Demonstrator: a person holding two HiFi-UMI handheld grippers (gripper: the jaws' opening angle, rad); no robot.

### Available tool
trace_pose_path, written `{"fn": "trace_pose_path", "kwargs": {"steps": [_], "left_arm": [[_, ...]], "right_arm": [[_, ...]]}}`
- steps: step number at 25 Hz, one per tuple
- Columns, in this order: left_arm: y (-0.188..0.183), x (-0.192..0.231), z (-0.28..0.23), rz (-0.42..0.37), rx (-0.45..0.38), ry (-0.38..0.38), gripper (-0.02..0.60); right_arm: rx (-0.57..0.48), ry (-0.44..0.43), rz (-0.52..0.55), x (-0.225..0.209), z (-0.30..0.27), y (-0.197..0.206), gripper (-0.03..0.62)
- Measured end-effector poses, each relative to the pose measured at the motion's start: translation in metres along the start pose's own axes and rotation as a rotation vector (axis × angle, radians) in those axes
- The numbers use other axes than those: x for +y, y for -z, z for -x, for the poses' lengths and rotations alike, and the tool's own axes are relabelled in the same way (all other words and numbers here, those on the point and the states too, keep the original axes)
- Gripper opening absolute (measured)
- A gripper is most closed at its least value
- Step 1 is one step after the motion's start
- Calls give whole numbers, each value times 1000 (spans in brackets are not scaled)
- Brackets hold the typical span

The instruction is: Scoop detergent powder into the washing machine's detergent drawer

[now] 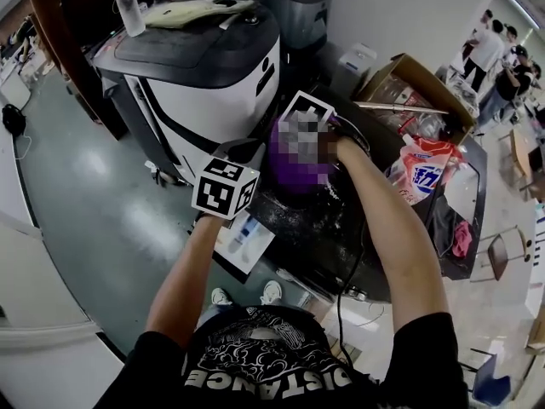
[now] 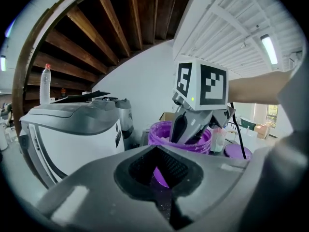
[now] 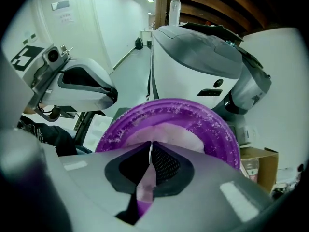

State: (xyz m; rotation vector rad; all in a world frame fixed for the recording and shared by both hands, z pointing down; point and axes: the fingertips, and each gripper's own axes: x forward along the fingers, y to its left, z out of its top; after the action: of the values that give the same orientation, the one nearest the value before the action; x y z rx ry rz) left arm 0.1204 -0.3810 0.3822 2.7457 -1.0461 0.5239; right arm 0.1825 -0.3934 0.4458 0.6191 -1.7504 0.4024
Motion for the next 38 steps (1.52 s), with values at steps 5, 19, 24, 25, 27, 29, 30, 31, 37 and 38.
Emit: {"fn": "trace_pose_path", "kwargs": {"steps": [5, 19, 24, 25, 27, 29, 30, 31, 37, 38], "left_arm": [[0, -4, -3, -15, 5, 35, 3], [-6, -2, -3, -50, 5, 83, 3], [-6, -1, -3, -57, 8, 98, 3], [-6, -1, -3, -58, 6, 100, 3], [-9, -2, -3, -60, 1, 105, 3], [-11, -4, -2, -64, -6, 107, 3], [-12, -4, -2, -67, -9, 108, 3], [-13, -4, -2, -69, -10, 110, 3], [-18, -8, -1, -75, -21, 124, 3], [-20, -9, -1, -76, -24, 127, 3]], "right_arm": [[-10, -36, -76, 2, 2, 1, 37], [-62, -144, -291, 4, 9, -3, 35], [-97, -193, -372, 5, 15, -6, 36], [-107, -203, -388, 5, 17, -6, 36], [-126, -219, -416, 5, 20, -8, 35], [-145, -232, -441, 6, 24, -9, 37], [-157, -237, -454, 6, 26, -10, 37], [-169, -242, -467, 5, 28, -11, 35], [-262, -276, -562, 3, 45, -12, 35], [-279, -282, -578, 2, 47, -12, 35]]}}
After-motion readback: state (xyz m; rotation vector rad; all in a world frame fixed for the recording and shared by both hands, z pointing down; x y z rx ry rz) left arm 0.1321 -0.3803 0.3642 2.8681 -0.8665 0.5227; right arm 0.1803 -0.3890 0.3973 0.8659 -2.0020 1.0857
